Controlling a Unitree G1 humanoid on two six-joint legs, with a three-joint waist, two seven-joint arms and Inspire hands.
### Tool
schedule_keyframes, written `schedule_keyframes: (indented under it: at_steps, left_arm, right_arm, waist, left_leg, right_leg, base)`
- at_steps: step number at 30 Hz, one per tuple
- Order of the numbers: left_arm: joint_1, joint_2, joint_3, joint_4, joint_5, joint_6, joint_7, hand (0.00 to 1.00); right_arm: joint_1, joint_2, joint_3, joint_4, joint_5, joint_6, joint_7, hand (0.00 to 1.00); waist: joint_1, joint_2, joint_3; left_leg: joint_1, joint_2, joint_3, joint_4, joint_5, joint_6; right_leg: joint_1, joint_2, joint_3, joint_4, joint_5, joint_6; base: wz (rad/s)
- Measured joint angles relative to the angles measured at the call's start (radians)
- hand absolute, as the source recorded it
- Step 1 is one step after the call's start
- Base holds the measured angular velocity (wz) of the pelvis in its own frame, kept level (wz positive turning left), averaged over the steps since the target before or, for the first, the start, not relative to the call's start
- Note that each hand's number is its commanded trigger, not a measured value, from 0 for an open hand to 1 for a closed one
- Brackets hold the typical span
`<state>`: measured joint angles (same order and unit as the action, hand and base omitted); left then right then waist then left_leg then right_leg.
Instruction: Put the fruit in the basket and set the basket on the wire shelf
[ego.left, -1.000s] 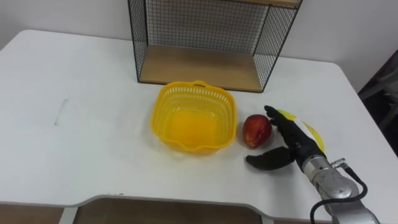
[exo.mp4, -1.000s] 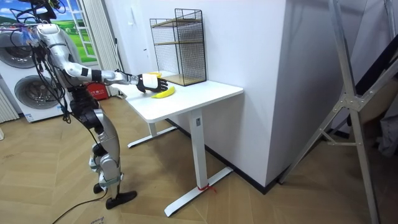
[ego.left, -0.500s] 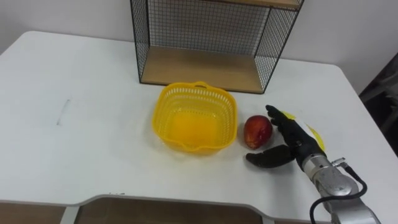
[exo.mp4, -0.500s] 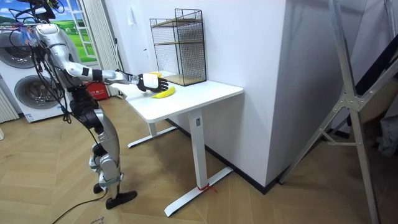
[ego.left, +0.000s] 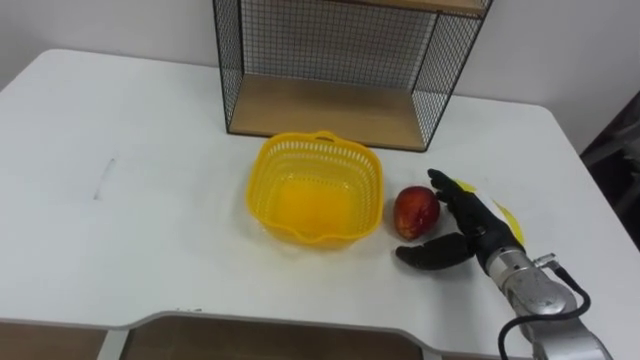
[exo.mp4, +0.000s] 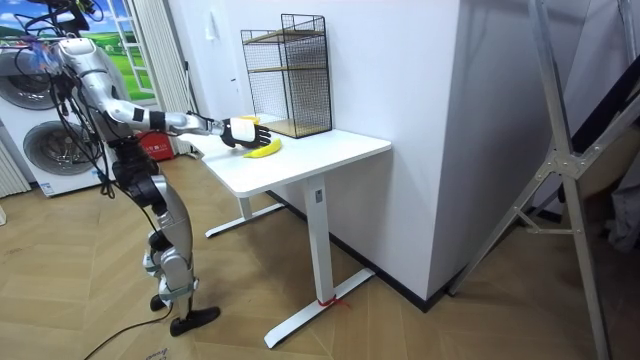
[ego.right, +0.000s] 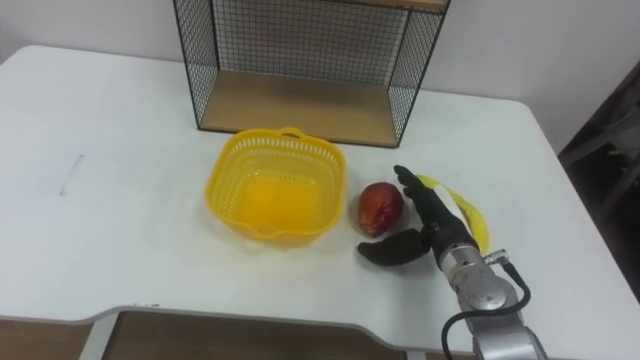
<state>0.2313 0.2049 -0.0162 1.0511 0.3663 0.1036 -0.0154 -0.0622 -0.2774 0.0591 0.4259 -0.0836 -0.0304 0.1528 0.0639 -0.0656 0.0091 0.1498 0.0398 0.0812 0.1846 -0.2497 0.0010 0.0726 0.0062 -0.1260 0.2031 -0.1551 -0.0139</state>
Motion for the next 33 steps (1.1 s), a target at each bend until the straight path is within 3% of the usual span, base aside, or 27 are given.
schedule_keyframes:
  at_steps: [5,13,14,16,21,25,33]
  left_arm:
    - [-0.004,0.002,0.000,0.000,0.000,0.000,0.000,0.00]
    - [-0.003,0.002,-0.010,-0.003,0.032,0.000,0.000,0.00]
    - [-0.003,0.003,-0.012,-0.003,0.032,0.000,0.000,0.00]
    - [-0.004,0.004,-0.026,-0.003,0.032,0.000,0.000,0.00]
    - [-0.003,0.003,-0.028,-0.003,0.032,0.001,-0.001,0.00]
    - [0.001,0.003,-0.029,-0.002,0.029,0.012,-0.002,0.00]
    - [-0.010,0.005,-0.029,0.008,0.030,0.028,-0.002,0.00]
  right_arm:
    - [-0.036,-0.001,0.008,0.041,-0.001,-0.003,-0.001,0.00]
    - [-0.040,-0.003,0.008,0.043,-0.065,-0.004,-0.010,0.00]
    - [-0.040,-0.003,0.008,0.044,-0.069,-0.004,-0.011,0.59]
    - [-0.041,-0.003,0.009,0.046,-0.080,-0.003,-0.017,1.00]
    - [-0.058,-0.005,0.017,0.055,-0.132,0.011,-0.052,1.00]
    - [-0.094,-0.032,0.038,0.087,-0.173,0.031,-0.057,1.00]
    - [-0.122,-0.021,0.060,0.118,-0.233,0.055,-0.042,1.00]
  waist:
    - [0.000,-0.010,0.0060]
    - [0.014,-0.011,0.0055]
    - [0.014,-0.011,0.0055]
    - [0.015,-0.010,0.0052]
    - [0.022,-0.009,0.0026]
    - [0.025,-0.010,-0.0118]
    - [0.029,-0.023,-0.0119]
  left_leg:
    - [0.000,0.000,0.001,0.001,0.000,0.000]
    - [-0.002,0.000,0.006,0.006,0.000,0.000]
    - [-0.001,0.001,0.004,0.007,0.000,0.000]
    - [-0.003,0.001,0.000,0.011,0.000,0.000]
    - [-0.003,0.001,0.001,0.015,0.000,0.000]
    - [-0.001,0.001,-0.002,0.016,0.000,0.000]
    - [0.012,0.000,-0.008,0.018,0.000,0.000]
  right_leg:
    - [-0.001,0.000,0.002,0.000,0.000,0.000]
    - [-0.003,-0.001,-0.008,0.000,0.001,-0.001]
    - [-0.003,-0.002,-0.010,0.001,0.001,-0.001]
    - [-0.002,-0.002,-0.014,0.001,0.001,-0.002]
    - [-0.001,-0.002,-0.014,0.002,0.002,-0.003]
    - [0.005,-0.002,-0.014,0.002,0.002,-0.003]
    - [0.021,-0.002,-0.014,0.000,0.002,-0.002]
  base:
    - [0.00]
    - [0.00]
    - [0.00]
    - [0.03]
    - [0.00]
    - [0.03]
    - [0.01]
